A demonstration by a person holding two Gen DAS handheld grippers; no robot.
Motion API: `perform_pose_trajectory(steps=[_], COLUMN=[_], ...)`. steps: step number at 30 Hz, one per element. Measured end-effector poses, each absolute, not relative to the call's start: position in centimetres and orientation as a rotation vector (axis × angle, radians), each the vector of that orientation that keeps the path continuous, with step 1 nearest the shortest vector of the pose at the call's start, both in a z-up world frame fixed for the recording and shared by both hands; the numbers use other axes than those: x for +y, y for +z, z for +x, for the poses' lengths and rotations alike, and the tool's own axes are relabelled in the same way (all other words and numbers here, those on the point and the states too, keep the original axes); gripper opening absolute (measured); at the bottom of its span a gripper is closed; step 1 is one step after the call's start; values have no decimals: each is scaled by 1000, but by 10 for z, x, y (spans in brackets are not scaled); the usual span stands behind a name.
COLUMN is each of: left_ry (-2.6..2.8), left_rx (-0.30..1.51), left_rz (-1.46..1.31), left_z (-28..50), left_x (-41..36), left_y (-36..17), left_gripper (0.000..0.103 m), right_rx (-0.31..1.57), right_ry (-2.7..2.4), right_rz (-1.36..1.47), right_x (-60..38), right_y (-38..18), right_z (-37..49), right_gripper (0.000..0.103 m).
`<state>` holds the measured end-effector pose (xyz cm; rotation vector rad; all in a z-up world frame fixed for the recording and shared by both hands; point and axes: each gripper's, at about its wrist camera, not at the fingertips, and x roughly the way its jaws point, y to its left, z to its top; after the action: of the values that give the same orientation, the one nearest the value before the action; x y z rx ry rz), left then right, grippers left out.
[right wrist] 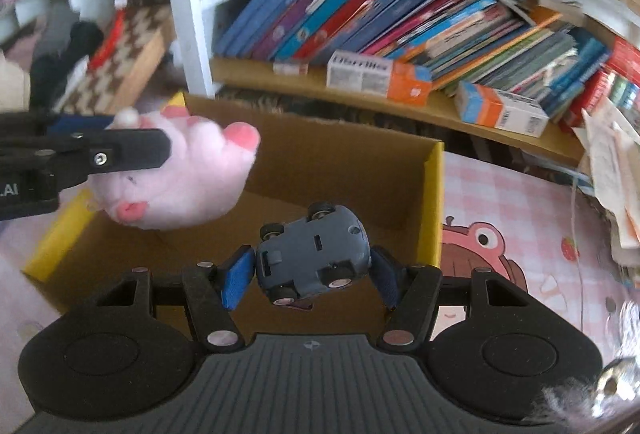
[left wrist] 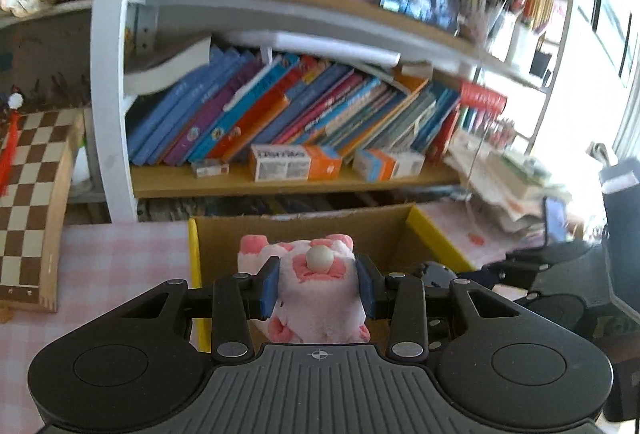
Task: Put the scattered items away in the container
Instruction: 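Carry the pig and car into the yellow box and open both tools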
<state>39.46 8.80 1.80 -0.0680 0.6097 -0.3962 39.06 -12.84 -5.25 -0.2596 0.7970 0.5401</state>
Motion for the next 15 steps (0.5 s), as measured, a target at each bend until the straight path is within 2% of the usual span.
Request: perform_pose_trajectory(steps=[15], left_ry=[-401], left_rx=[711], left_rz=[49], left_z=[412], left_x=[76], left_y=[-14], left_gripper=[40], right_rx=[822], right_ry=[594], right_rz=[-585], right_x=[-84], right_y=[-83], right_z=[409], right_gripper=[61])
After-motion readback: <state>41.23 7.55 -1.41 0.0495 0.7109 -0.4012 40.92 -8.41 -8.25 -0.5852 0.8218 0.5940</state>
